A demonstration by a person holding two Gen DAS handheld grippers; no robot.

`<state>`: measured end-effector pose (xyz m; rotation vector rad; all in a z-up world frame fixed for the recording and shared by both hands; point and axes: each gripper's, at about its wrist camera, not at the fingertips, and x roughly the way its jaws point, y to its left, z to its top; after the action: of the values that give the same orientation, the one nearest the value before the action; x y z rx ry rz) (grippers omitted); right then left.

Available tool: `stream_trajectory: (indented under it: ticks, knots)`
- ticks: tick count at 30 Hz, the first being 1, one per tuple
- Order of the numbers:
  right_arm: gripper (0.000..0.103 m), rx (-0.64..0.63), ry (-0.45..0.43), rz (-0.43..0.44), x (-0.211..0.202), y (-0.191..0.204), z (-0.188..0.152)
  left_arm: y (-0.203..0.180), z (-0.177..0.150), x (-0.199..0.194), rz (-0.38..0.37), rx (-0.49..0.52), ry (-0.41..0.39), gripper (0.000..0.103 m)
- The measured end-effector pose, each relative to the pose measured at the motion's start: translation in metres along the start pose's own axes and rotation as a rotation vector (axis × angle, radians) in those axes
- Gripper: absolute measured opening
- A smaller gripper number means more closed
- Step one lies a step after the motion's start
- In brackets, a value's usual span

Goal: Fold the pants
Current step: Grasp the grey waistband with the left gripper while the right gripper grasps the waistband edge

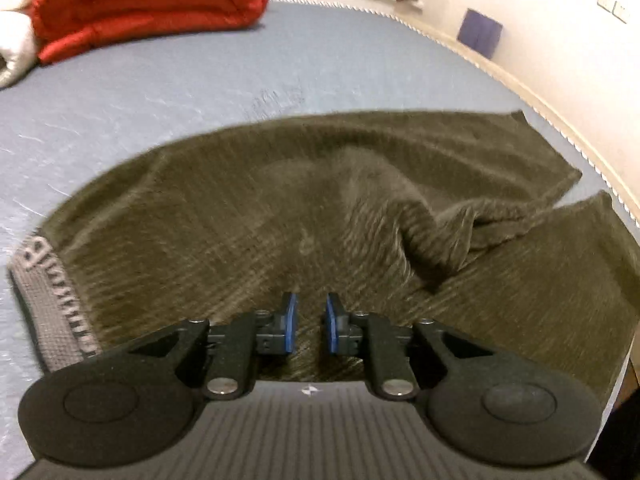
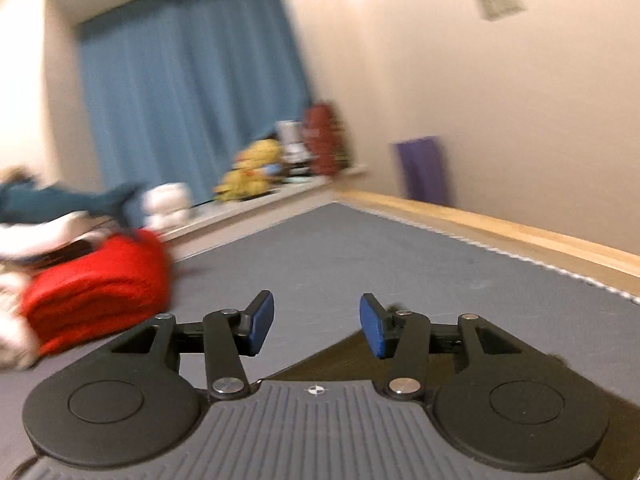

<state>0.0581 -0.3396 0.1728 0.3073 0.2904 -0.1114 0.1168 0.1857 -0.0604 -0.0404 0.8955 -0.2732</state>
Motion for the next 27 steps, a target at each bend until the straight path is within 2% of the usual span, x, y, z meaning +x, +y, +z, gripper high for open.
stream_trajectory:
  ticks: [5, 11, 15, 18, 19, 20, 21, 22, 24, 26, 27]
  knots:
    - [0.050, -0.130, 0.086, 0.174, -0.039, 0.056, -0.041, -0.009, -0.006, -0.036, 0.064, -0.065, -0.068, 0.018]
    - [0.050, -0.328, 0.202, 0.370, -0.077, 0.118, -0.095, -0.019, -0.004, -0.094, 0.110, -0.132, -0.071, 0.018]
    - [0.050, -0.394, 0.249, 0.499, -0.090, 0.159, -0.132, -0.022, 0.000, -0.136, 0.141, -0.115, -0.166, 0.023]
    - [0.050, -0.469, 0.275, 0.546, -0.090, 0.188, -0.162, -0.009, -0.014, -0.142, 0.165, -0.125, -0.249, 0.030]
    - [0.050, -0.488, 0.297, 0.574, -0.092, 0.195, -0.171, 0.001, -0.022, -0.138, 0.160, -0.156, -0.247, 0.030]
    - [0.050, -0.511, 0.317, 0.607, -0.092, 0.204, -0.180, 0.014, -0.028, -0.128, 0.162, -0.199, -0.204, 0.030]
    - [0.050, -0.542, 0.333, 0.643, -0.093, 0.212, -0.188, 0.028, -0.032, -0.114, 0.206, -0.244, -0.116, 0.030]
    - [0.050, -0.584, 0.343, 0.685, -0.096, 0.219, -0.197, 0.037, -0.033, -0.109, 0.250, -0.255, -0.093, 0.030]
    - [0.048, -0.676, 0.353, 0.754, -0.113, 0.232, -0.219, 0.057, -0.033, -0.107, 0.330, -0.241, -0.099, 0.030]
    - [0.048, -0.727, 0.368, 0.803, -0.125, 0.240, -0.233, 0.080, -0.036, -0.109, 0.364, -0.310, -0.106, 0.031]
    - [0.048, -0.734, 0.382, 0.830, -0.127, 0.245, -0.239, 0.092, -0.037, -0.110, 0.356, -0.365, -0.106, 0.031]
